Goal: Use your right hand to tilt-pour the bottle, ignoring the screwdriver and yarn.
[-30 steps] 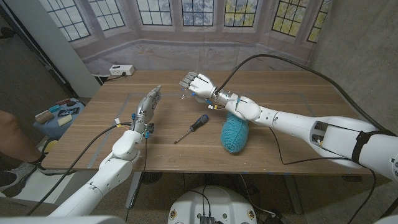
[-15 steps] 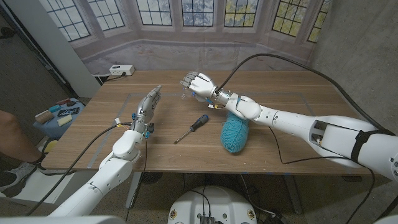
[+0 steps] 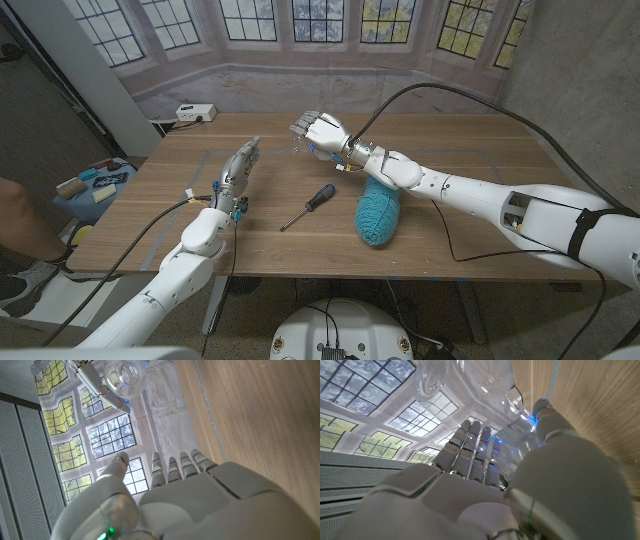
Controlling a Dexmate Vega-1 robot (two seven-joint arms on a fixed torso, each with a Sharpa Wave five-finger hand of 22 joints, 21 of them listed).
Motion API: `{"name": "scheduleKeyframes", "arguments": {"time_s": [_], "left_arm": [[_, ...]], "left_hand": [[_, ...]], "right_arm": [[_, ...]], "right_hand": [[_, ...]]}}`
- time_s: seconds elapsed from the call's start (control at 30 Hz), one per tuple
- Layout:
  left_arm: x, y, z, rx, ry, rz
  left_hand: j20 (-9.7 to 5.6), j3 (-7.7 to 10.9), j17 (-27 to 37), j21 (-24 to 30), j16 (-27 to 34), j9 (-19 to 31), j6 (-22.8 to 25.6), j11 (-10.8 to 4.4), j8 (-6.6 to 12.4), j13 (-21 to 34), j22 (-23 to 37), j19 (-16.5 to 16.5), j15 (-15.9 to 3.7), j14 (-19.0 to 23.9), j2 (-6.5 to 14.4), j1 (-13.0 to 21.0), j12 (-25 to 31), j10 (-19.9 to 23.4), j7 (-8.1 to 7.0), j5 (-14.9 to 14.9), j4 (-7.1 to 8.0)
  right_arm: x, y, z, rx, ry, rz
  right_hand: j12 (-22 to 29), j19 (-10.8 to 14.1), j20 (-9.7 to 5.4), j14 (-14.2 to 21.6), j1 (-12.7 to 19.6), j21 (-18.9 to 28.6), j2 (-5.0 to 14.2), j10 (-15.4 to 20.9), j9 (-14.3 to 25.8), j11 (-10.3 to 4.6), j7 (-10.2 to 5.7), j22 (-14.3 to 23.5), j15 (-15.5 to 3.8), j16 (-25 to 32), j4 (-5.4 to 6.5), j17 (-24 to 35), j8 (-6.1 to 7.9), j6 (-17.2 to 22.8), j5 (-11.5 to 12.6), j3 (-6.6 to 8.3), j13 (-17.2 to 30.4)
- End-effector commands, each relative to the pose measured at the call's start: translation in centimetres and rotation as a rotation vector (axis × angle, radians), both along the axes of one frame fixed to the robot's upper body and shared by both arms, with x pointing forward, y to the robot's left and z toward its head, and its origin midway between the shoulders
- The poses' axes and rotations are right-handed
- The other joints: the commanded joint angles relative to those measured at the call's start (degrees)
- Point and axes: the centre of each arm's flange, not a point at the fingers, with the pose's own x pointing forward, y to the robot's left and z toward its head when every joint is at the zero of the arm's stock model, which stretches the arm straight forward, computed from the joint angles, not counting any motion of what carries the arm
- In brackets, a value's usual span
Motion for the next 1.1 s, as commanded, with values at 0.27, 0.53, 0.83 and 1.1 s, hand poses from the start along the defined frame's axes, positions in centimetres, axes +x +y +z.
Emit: {"name": "scheduleKeyframes", "arguments": {"time_s": [0.27, 0.53, 0.83, 1.1], "left_arm": [[0.1, -0.6, -0.3, 0.001, 0.006, -0.012], [0.1, -0.5, -0.2, 0.004, 0.006, -0.010], [0.2, -0.4, -0.1, 0.004, 0.008, -0.012], [0.5, -0.4, 0.2, 0.007, 0.007, -0.019]], "left_hand": [[0.62, 0.06, 0.1, 0.0, 0.1, 0.3, 0.5, 0.00, 0.23, 0.3, 0.3, 0.0, 0.04, -0.3, 0.6, 0.1, 0.1, 0.3, -0.23, 0.1, -0.45], [0.64, 0.04, 0.1, 0.0, 0.1, 0.3, 0.4, 0.07, 0.18, 0.3, 0.3, 0.0, 0.07, -0.4, 0.7, 0.1, 0.1, 0.3, -0.26, 0.1, -0.46], [0.66, 0.00, 0.1, 0.0, 0.1, 0.3, 0.3, 0.00, 0.14, 0.3, 0.3, 0.0, 0.04, -0.4, 0.6, 0.1, 0.1, 0.3, -0.37, 0.1, -0.47], [0.64, -0.01, 0.1, 0.0, 0.2, 0.3, 0.3, 0.02, 0.13, 0.3, 0.3, 0.0, 0.10, -0.3, 0.6, 0.1, 0.0, 0.2, -0.25, 0.1, -0.48]], "right_arm": [[-1.7, -0.4, 0.7, 0.123, 0.143, 0.046], [-1.5, -0.5, 0.8, 0.160, 0.195, 0.050], [-1.5, -0.8, 1.4, 0.224, 0.278, 0.059], [-1.9, -1.1, 1.9, 0.262, 0.343, 0.076]], "right_hand": [[0.3, 0.6, -0.03, 0.4, -0.4, 0.0, 0.82, 0.3, 0.3, -0.37, -0.07, 0.2, -5.15, 0.1, 2.06, 0.9, 0.10, 0.6, -0.2, 1.95, 0.1], [0.2, 0.6, -0.14, 0.4, -0.5, 0.0, 0.93, 0.2, 0.3, -0.57, -0.20, 0.2, -5.20, 0.2, 2.06, 1.2, 0.07, 0.6, -0.2, 1.74, -0.1], [0.0, 0.6, -0.24, 0.3, -0.6, 0.0, 1.07, 0.2, 0.3, -0.93, -0.23, 0.2, -5.11, 0.3, 2.11, 1.6, 0.06, 0.6, -0.3, 1.46, -0.4], [-0.3, 0.6, -0.27, 0.2, -0.6, 0.0, 1.17, 0.1, 0.4, -0.58, -0.33, 0.2, -5.13, 0.3, 2.06, 1.9, 0.03, 0.6, -0.3, 1.27, -0.7]]}}
